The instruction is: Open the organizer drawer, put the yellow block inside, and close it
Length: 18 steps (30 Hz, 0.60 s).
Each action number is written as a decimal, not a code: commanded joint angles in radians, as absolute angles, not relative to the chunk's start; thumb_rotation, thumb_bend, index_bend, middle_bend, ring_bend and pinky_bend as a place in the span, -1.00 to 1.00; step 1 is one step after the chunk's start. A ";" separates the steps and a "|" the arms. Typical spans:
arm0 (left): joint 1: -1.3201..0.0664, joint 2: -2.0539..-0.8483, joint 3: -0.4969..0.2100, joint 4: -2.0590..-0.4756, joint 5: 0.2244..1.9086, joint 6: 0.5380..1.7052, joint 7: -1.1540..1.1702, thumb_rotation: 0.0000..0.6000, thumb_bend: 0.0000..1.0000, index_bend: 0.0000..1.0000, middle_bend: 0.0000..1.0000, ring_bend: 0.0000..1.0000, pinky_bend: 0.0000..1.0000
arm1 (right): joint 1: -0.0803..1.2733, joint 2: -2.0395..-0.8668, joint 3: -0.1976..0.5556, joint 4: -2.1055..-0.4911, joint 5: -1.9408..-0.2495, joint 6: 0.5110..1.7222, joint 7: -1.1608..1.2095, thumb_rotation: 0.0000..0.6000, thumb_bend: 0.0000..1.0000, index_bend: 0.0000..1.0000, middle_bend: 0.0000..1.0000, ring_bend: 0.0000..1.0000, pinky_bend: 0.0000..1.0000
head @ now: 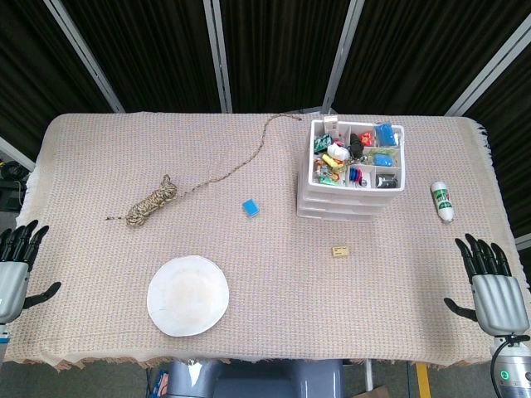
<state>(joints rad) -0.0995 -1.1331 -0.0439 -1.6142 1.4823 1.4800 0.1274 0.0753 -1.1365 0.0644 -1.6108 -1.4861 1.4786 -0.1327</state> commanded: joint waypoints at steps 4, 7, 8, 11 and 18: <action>-0.099 -1.135 -0.044 -1.612 1.482 1.481 0.127 1.00 -0.58 -0.96 -1.00 -1.00 -1.00 | 0.075 -1.136 0.064 -1.612 -1.487 1.478 -0.131 1.00 -1.00 -1.00 -1.00 -1.00 -1.00; -0.100 -1.135 -0.044 -1.611 1.484 1.482 0.130 1.00 -0.58 -0.96 -1.00 -1.00 -1.00 | 0.075 -1.136 0.064 -1.612 -1.485 1.477 -0.131 1.00 -1.00 -1.00 -1.00 -1.00 -1.00; -0.099 -1.135 -0.044 -1.611 1.484 1.482 0.130 1.00 -0.58 -0.96 -1.00 -1.00 -1.00 | 0.075 -1.136 0.064 -1.613 -1.485 1.477 -0.129 1.00 -1.00 -1.00 -1.00 -1.00 -1.00; -0.099 -1.135 -0.045 -1.611 1.481 1.481 0.128 1.00 -0.58 -0.96 -1.00 -1.00 -1.00 | 0.076 -1.135 0.064 -1.612 -1.487 1.477 -0.131 1.00 -1.00 -1.00 -1.00 -1.00 -1.00; -0.101 -1.134 -0.046 -1.610 1.479 1.477 0.126 1.00 -0.58 -0.96 -1.00 -1.00 -1.00 | 0.078 -1.137 0.066 -1.614 -1.483 1.473 -0.135 1.00 -1.00 -1.00 -1.00 -1.00 -1.00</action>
<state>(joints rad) -0.1012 -1.1344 -0.0456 -1.6099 1.4794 1.4772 0.1262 0.0780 -1.1371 0.0660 -1.6138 -1.4828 1.4731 -0.1344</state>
